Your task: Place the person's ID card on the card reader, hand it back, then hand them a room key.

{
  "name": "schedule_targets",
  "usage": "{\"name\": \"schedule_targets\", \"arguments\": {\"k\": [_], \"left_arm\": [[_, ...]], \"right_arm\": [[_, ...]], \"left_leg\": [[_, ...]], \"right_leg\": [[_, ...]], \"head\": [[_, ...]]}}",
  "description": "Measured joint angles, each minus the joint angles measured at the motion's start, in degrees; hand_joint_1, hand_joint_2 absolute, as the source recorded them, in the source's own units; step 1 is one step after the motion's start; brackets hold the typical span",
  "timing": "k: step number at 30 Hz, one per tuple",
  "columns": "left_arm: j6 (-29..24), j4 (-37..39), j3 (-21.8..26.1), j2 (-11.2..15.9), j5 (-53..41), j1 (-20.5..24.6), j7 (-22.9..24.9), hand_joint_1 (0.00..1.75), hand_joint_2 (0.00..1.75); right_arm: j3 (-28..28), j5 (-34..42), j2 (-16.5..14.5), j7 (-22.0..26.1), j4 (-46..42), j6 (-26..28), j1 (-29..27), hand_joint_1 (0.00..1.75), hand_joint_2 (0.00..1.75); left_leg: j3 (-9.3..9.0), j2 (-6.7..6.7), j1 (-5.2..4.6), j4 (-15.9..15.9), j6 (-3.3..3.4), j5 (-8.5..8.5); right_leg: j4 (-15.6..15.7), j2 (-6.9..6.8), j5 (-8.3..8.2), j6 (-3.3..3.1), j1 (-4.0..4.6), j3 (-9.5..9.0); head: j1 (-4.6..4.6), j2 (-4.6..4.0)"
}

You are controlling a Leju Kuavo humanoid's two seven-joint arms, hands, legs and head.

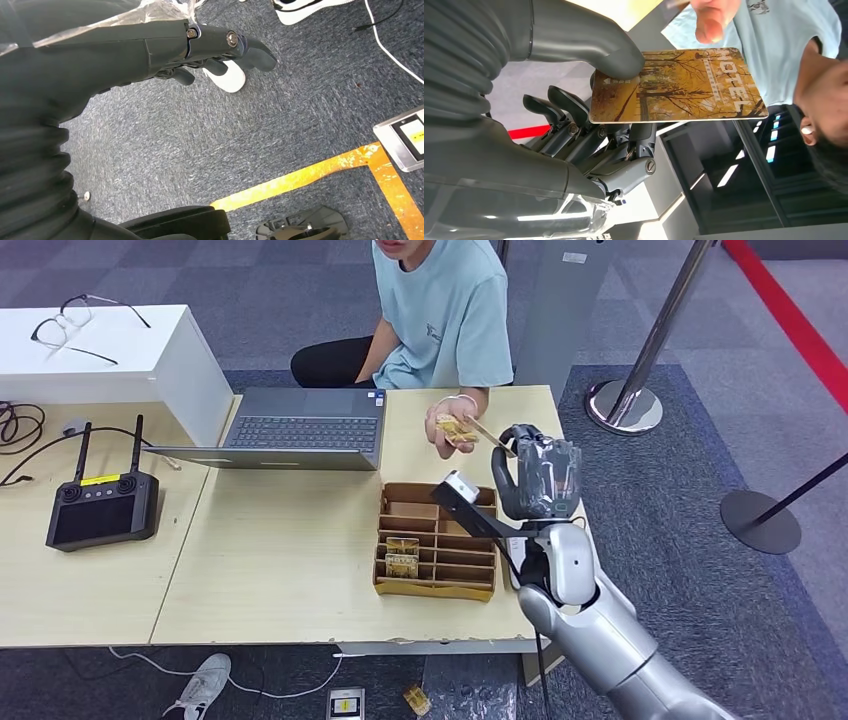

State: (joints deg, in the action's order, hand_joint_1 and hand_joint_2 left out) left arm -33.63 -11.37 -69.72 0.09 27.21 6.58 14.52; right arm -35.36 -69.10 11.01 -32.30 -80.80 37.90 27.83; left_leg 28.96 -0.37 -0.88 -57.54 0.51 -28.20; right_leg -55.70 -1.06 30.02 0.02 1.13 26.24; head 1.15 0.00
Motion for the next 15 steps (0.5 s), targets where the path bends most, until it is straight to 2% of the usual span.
{"name": "schedule_targets", "arguments": {"k": [15], "left_arm": [[0.16, 0.00, -0.02, -0.02, -0.46, 0.06, -0.01, 0.00, 1.75]], "right_arm": [[-2.63, 0.79, -1.64, 1.49, 1.26, -2.09, 0.74, 1.75, 1.75]], "left_leg": [[0.02, 0.00, 0.00, 0.01, 0.00, 0.00]], "right_leg": [[0.00, 0.00, 0.00, 0.00, 0.00, 0.02]], "head": [[0.00, 0.00]]}}
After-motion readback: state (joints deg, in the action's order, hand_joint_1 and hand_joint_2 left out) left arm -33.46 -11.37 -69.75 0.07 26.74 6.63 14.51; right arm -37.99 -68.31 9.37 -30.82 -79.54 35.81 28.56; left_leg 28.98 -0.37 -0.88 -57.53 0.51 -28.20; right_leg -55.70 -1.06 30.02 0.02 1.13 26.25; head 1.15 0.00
